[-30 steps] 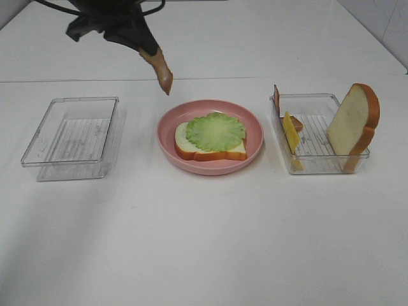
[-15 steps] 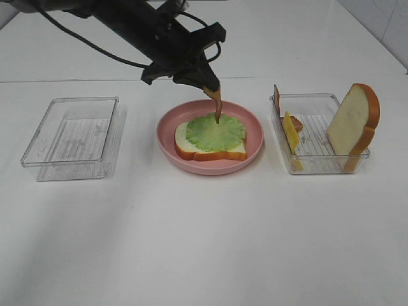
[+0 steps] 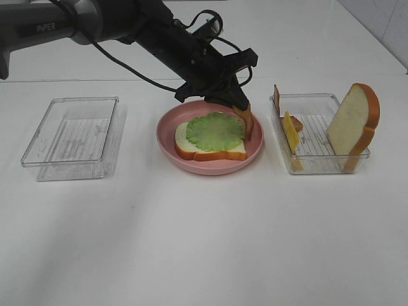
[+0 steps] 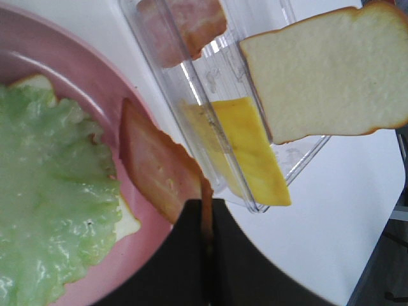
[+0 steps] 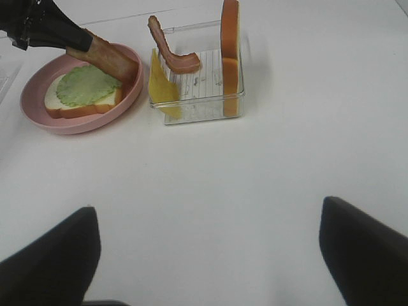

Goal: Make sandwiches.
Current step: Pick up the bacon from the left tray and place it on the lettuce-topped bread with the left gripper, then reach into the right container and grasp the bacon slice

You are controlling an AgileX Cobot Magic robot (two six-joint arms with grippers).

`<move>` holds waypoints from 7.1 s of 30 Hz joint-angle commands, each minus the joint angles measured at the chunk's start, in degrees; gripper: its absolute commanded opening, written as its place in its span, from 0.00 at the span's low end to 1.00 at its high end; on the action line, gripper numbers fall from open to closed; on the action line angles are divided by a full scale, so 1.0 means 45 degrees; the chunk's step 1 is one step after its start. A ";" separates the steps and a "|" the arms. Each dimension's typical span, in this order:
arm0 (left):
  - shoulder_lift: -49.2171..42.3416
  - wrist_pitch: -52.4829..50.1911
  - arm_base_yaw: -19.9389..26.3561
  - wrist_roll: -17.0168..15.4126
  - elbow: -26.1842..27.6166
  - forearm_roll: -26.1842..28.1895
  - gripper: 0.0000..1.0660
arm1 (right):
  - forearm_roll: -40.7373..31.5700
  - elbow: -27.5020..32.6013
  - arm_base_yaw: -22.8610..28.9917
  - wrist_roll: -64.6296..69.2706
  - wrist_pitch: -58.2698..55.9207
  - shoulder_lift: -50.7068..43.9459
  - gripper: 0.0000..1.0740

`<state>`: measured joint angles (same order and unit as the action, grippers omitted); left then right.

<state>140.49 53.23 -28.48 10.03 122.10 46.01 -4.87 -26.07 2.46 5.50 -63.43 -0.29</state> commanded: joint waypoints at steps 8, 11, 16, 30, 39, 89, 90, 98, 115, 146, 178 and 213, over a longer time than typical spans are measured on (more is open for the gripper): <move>0.0102 0.0929 0.0127 -0.0051 0.0089 -0.3196 0.00 | -0.0038 0.0038 -0.0013 -0.0013 0.0166 -0.0382 0.81; 0.0102 0.1184 0.0127 -0.0051 0.0089 -0.4596 0.00 | -0.0038 0.0038 -0.0013 -0.0013 0.0166 -0.0382 0.81; 0.0102 0.1184 0.0127 -0.0051 0.0089 -0.5717 0.00 | -0.0038 0.0038 -0.0013 -0.0013 0.0166 -0.0382 0.81; 0.0102 0.0407 0.0115 -0.0726 0.0089 -0.6685 0.00 | -0.0038 0.0038 -0.0013 -0.0013 0.0166 -0.0382 0.81; -0.0013 0.0509 0.0102 -0.0968 0.0089 -0.6939 0.59 | -0.0038 0.0038 -0.0013 -0.0013 0.0166 -0.0382 0.81; -0.7678 0.4151 0.5704 -0.2585 -0.4800 -1.0326 0.94 | -0.0025 0.0038 -0.0013 -0.0013 0.0166 -0.0382 0.81; -0.8709 0.3692 0.5526 -0.2636 -0.6150 -1.0326 0.94 | -0.0025 0.0038 -0.0013 -0.0013 0.0166 -0.0382 0.81; -1.3738 0.1974 0.4775 -0.3221 -1.1255 -1.0339 0.94 | -0.0025 0.0038 -0.0013 -0.0013 0.0166 -0.0382 0.81; -2.5185 0.2152 0.4749 -0.2839 -1.7736 -1.1434 0.94 | -0.0025 0.0038 -0.0013 -0.0013 0.0166 -0.0382 0.81; -3.1487 0.1859 0.4749 -0.1923 -2.0601 -0.8849 0.94 | -0.0013 0.0038 -0.0013 -0.0013 0.0153 -0.0382 0.81; -3.1525 0.1859 0.7041 -0.1910 -2.0601 -0.8862 0.94 | -0.0166 -0.0344 -0.0013 -0.0013 0.0178 0.2355 0.81; -3.1525 0.1859 0.7041 -0.1910 -2.0601 -0.8862 0.94 | -0.0395 -1.5852 -0.0013 -0.1146 -0.2254 2.2702 0.81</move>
<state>-0.34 61.94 3.15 1.26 29.45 5.61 -6.59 -96.77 2.46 0.63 -69.73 101.47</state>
